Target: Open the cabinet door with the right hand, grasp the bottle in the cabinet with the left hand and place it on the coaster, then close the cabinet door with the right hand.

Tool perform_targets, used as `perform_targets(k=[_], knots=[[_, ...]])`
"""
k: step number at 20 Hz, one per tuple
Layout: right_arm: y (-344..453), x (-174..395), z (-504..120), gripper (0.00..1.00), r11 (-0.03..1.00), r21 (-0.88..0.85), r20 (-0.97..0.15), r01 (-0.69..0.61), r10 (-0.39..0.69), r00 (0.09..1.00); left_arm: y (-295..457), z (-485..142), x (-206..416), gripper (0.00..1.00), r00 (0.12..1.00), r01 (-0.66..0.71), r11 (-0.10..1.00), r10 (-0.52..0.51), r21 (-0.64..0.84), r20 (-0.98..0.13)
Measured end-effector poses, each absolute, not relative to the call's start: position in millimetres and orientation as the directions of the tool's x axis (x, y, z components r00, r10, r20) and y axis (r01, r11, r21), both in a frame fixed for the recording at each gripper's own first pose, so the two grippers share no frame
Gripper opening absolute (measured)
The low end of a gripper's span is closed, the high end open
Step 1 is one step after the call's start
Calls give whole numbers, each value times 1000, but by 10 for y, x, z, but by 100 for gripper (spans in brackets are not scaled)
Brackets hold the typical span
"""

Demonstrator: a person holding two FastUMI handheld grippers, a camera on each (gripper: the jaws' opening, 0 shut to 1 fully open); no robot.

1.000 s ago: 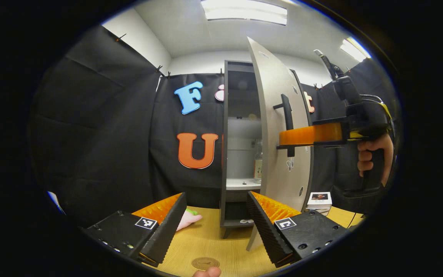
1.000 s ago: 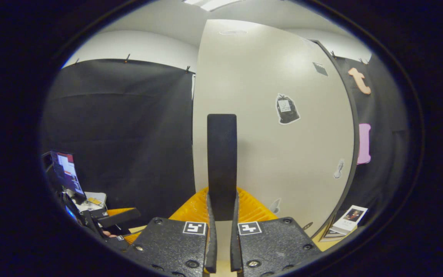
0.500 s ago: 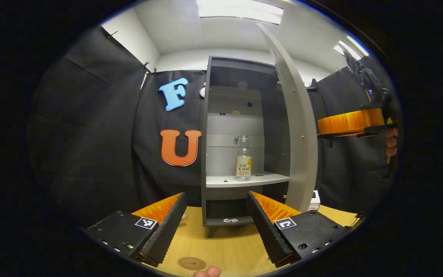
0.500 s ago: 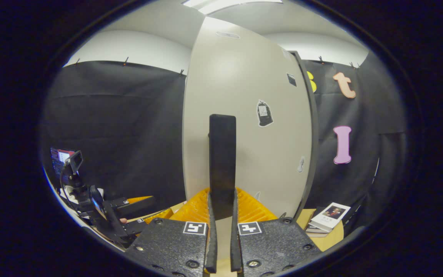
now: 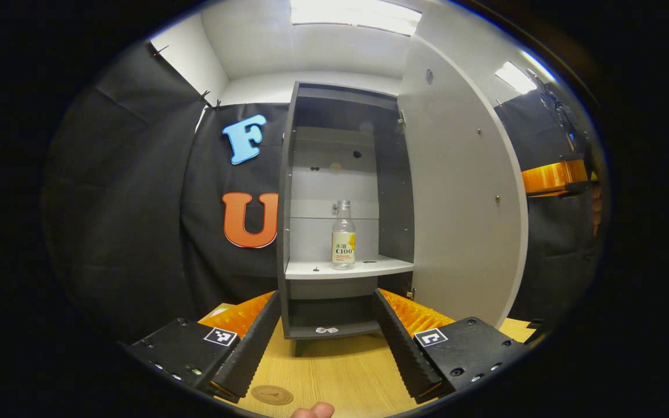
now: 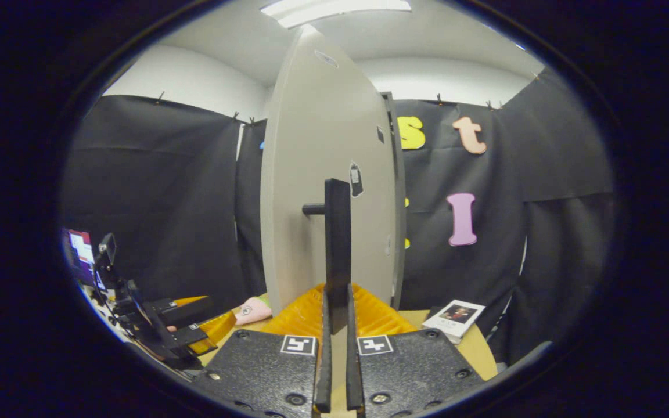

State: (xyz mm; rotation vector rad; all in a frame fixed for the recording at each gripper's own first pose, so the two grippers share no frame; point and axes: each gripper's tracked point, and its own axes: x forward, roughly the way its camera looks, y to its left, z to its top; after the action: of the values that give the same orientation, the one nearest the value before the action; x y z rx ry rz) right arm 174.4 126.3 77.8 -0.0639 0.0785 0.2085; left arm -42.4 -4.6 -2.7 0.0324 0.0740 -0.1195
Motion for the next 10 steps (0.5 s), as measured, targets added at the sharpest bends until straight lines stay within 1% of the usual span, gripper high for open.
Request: perform_targets(k=[1, 2, 4, 8, 10], knots=[[1211, 1744, 782, 12, 983, -62, -80, -174, 169, 982, -58, -21, -431, 95, 990, 123, 992, -121, 25, -75], [1161, 1744, 784, 7, 988, -55, -79, -144, 139, 987, -66, -2, -435, 95, 990, 125, 992, -123, 22, -72], [1053, 1738, 798, 6, 994, -38, -70, -98, 95, 993, -88, -19, -419, 95, 989, 130, 991, -128, 20, -74], [871, 1785, 802, 2, 999, -48, -58, -22, 20, 998, -115, -18, -421, 95, 988, 138, 990, -136, 24, -74], [738, 1778, 823, 4, 998, -68, -44, 19, -22, 999, -110, -6, -411, 95, 989, 135, 991, -133, 24, -71]])
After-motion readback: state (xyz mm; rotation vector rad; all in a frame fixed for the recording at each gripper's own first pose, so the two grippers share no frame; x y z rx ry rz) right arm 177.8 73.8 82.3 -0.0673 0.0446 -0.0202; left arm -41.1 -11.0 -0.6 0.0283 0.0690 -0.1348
